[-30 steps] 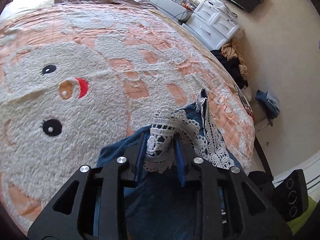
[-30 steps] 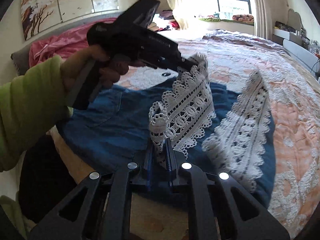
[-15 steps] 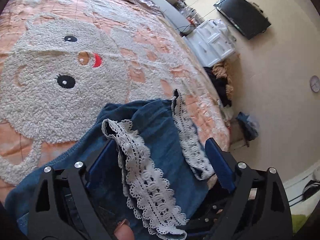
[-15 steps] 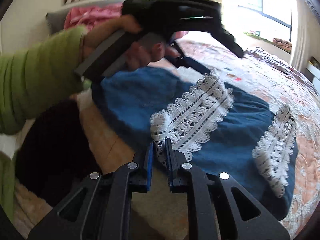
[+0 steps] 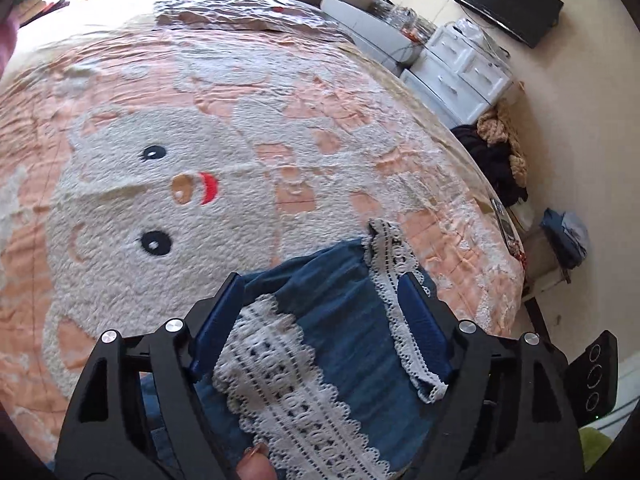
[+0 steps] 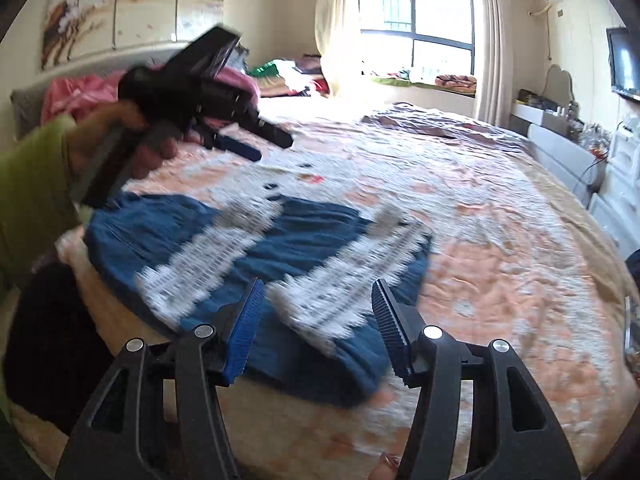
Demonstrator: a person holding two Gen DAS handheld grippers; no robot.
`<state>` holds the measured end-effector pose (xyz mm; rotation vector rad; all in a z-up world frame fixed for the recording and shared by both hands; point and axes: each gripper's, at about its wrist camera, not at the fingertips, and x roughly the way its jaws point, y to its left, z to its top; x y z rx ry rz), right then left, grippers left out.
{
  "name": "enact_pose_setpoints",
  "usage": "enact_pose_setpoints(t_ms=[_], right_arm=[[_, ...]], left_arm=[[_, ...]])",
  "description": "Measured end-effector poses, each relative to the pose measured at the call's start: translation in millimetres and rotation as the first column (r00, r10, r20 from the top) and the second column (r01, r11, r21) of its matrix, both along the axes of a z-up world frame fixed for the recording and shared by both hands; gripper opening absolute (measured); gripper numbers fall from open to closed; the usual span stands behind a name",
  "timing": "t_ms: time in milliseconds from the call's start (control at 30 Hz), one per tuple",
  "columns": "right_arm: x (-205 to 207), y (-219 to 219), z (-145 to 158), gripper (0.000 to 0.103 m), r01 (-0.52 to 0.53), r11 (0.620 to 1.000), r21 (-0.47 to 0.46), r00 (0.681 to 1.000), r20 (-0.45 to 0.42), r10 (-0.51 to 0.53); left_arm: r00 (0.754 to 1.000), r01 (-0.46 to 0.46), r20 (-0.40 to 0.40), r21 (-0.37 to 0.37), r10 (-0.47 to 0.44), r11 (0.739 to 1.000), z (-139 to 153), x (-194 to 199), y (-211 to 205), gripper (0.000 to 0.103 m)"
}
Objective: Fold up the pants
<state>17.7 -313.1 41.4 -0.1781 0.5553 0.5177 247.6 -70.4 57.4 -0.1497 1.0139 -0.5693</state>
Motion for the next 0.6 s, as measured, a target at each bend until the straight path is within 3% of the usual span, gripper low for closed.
enact_pose_setpoints(t_ms=[133,267,333,367,400,500,600], right_arm=[[-9,7,-5,0.055,-0.054,0.996,-0.065,0.998,0.026,0.056],[4,29,-19,0.052,-0.096,0.977,-0.19,0.994,0.035,0.104],[18,38,-34,0.043,-0.064,0.965,-0.253,0.997,0.015,0.071],[24,39,-39,0.026,-0.051,0.962,-0.27,0.999,-0.007,0.051],[28,39,-43,0.014,-0.05,0.962,-0.268,0.999,-0.033,0.043],[32,31,-40,0.011,-0.054,0.98,-0.189,0.996,-0.074,0.041],[37,15,-36,0.011,-0.052,0.996,-0.066,0.992,-0.12,0.044]], left_arm=[[0.994,0.108,-0.03,0.025,-0.108,0.994,-5,19,-52,0.072],[0.984,0.163,-0.081,0.061,-0.158,0.985,-21,39,-91,0.072],[0.979,0.186,-0.105,0.084,-0.177,0.979,-31,48,-105,0.072],[0.975,0.197,-0.119,0.081,-0.186,0.977,-35,52,-109,0.072],[0.97,0.211,-0.141,0.083,-0.198,0.974,-42,56,-113,0.072],[0.965,0.222,-0.166,0.109,-0.202,0.969,-57,65,-121,0.072],[0.958,0.237,-0.187,0.076,-0.219,0.969,-66,71,-126,0.068]])
